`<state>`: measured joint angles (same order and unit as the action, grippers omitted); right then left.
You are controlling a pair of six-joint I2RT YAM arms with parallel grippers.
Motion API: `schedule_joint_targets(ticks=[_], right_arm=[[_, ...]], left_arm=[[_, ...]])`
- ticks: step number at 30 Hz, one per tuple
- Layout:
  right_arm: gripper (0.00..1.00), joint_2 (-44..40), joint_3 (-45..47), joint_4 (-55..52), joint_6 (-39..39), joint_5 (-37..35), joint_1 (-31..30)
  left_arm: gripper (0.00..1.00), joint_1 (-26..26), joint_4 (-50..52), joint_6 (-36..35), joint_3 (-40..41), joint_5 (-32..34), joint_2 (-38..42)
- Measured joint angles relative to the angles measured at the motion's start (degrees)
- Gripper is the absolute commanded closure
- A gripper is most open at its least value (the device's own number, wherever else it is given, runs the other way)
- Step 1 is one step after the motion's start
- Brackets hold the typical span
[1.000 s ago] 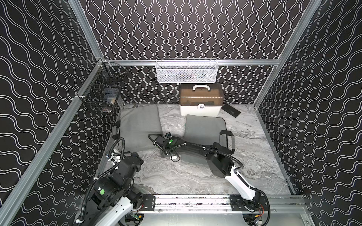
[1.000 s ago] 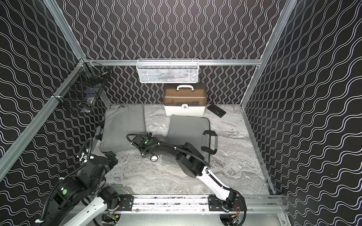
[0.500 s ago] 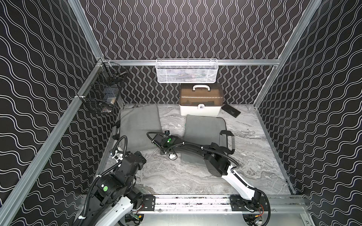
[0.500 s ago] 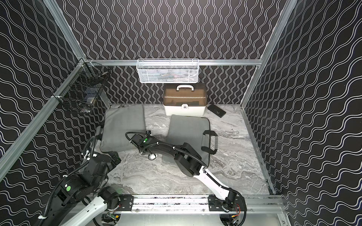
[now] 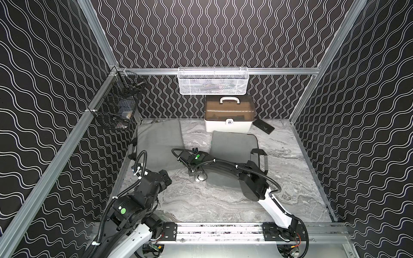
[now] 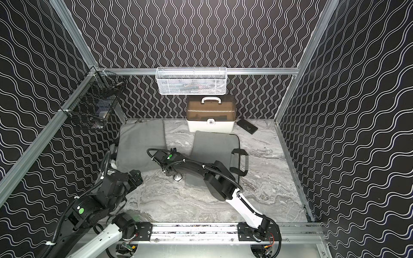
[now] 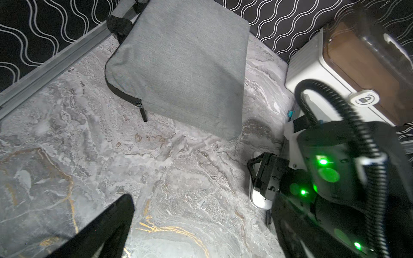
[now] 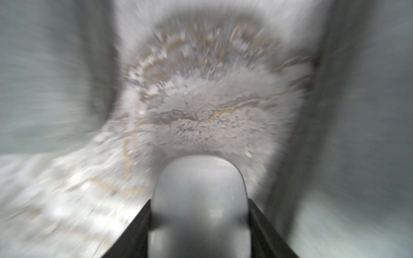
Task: Put the mouse into the laptop bag
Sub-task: Pick up the mouse from the center of the board, then open the zippered laptop bag at the center of the board.
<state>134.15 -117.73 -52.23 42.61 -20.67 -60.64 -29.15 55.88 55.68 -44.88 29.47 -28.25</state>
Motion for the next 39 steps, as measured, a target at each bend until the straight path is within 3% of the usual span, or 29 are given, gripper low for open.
schedule_joint_targets(ticks=[4, 9, 14, 17, 22, 28, 32, 39], right_arm=[[0.48, -10.40, 2.93, 0.09, -0.24, -1.33, -0.07], [0.48, -30.12, 16.33, 2.05, -0.61, -5.05, 2.12], [0.47, -53.79, 36.92, 5.90, 0.46, -6.49, 15.89], [0.46, -64.94, 46.07, 6.14, 1.27, -6.34, 25.46], [0.46, -74.47, 55.23, 5.81, 1.70, -5.22, 42.86], [0.46, -77.20, 61.20, 6.62, 1.03, 2.75, 60.02], [0.46, -77.29, 64.30, 7.96, 0.15, 8.70, 64.70], [0.46, -76.89, 66.62, 10.58, -0.46, 14.53, 66.03]], left_arm=[[0.01, 0.00, -1.79, -1.70, -0.11, -1.68, 0.28], [0.02, 0.00, -8.81, -5.90, -0.20, -8.87, -5.18], [0.03, -0.74, -23.89, -8.33, 1.64, -20.70, -17.84], [0.03, -5.97, -31.43, -9.35, -2.01, -23.80, -30.62], [0.06, -18.86, -39.19, -12.59, -20.35, -23.58, -54.97], [0.13, -27.47, -33.57, -15.52, -51.15, -18.62, -86.60], [0.19, -29.75, -26.29, -17.18, -68.83, -13.73, -102.38], [0.32, -29.79, -16.90, -21.09, -89.24, -3.98, -120.54]])
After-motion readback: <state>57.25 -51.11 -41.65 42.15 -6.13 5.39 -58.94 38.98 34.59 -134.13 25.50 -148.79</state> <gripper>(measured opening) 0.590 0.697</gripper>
